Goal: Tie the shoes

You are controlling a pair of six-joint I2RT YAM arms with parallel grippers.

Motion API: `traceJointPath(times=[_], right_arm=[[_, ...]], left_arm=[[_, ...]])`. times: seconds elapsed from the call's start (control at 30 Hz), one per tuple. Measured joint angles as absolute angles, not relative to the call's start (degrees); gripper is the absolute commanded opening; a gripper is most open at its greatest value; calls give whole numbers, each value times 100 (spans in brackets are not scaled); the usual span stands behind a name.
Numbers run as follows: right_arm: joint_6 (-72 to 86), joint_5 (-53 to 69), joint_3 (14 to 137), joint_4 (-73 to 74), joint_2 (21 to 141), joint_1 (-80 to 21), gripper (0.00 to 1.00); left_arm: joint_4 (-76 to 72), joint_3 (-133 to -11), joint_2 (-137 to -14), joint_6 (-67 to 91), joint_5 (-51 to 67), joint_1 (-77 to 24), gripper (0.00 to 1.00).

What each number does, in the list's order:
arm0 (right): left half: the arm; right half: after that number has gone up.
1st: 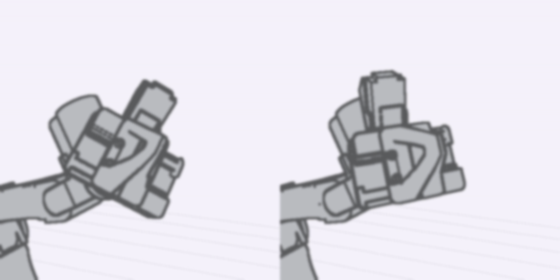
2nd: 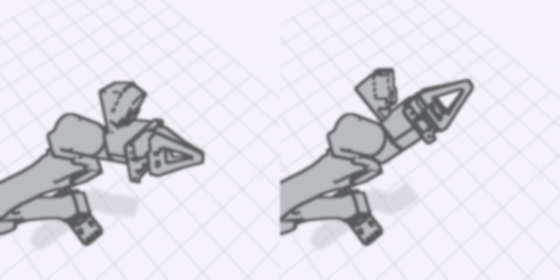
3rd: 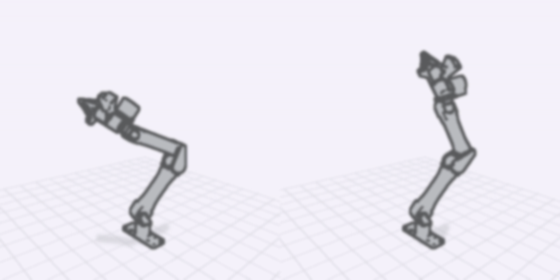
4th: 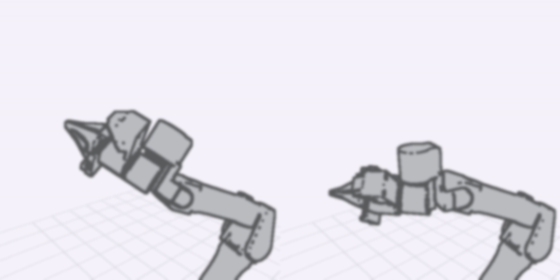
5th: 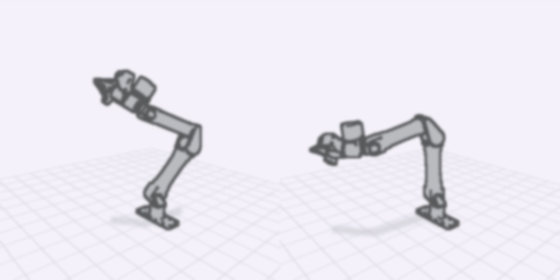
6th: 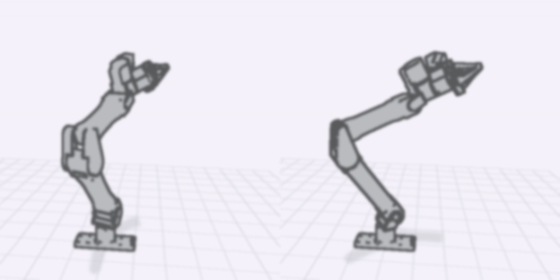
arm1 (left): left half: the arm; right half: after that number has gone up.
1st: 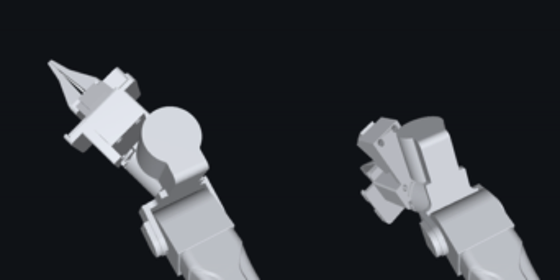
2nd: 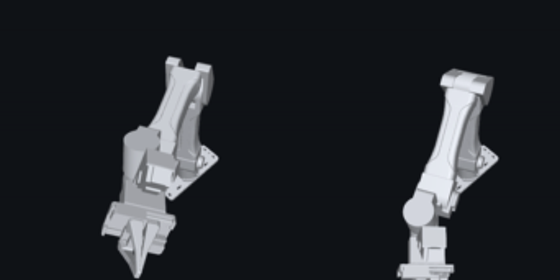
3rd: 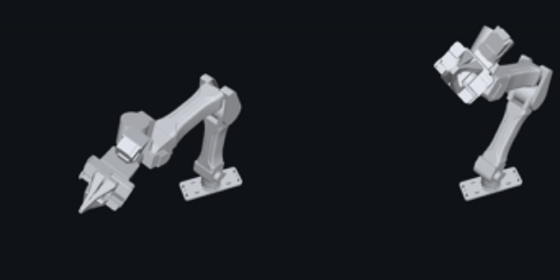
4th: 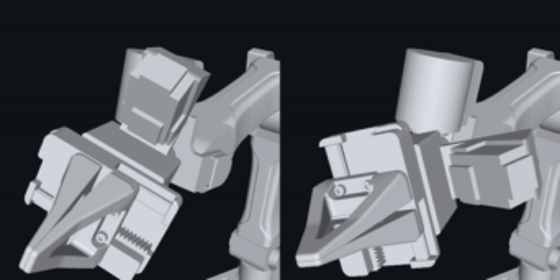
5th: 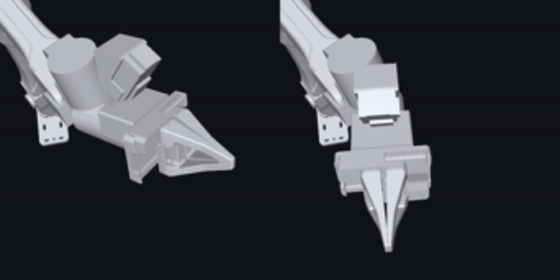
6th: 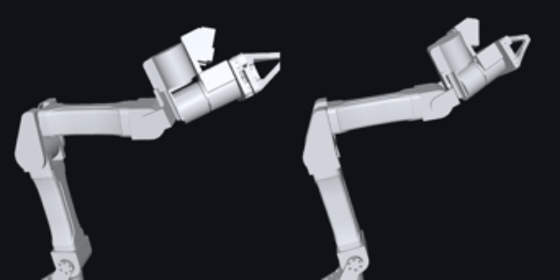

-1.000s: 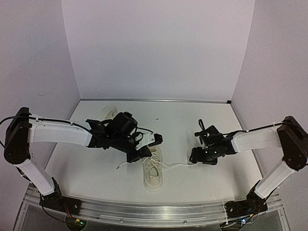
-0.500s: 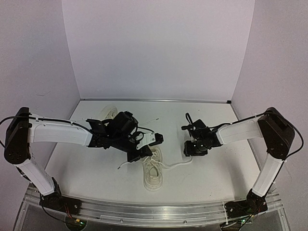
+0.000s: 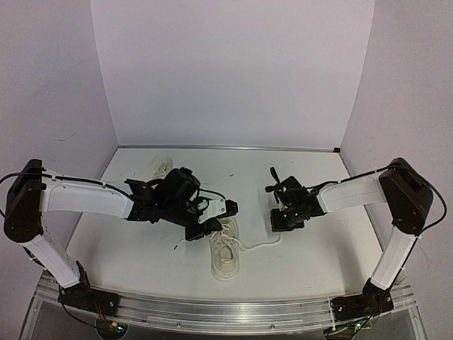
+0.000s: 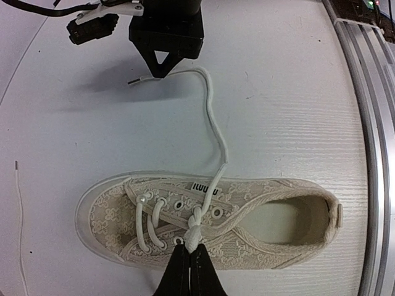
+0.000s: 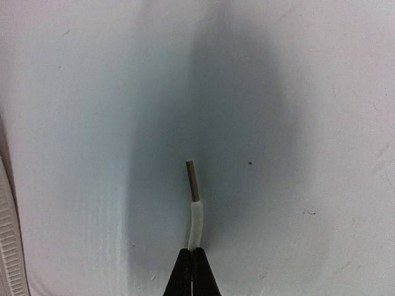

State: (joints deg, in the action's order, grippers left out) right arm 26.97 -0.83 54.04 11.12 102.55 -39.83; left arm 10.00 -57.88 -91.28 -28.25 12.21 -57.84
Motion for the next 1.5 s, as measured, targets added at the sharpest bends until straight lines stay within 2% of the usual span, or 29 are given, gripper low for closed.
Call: traceJointPath(times=[0.53, 0.9, 1.27, 1.5], right_arm=[[2083, 1723, 8226, 1300, 10366, -3986, 0], [1970, 1998, 8043, 1370, 10490, -3986, 0], [1949, 1797, 7125, 1434, 10453, -3986, 0], [1840, 1774, 7282, 1544, 10362, -3975, 0]], left_arm=[[399, -5578, -9037, -3754, 706, -6234, 0], [595, -6371, -9868, -4056, 732, -6246, 0], [835, -6601, -10225, -3884, 897, -6246, 0], [906, -6639, -10274, -3808, 1026, -6246, 0]])
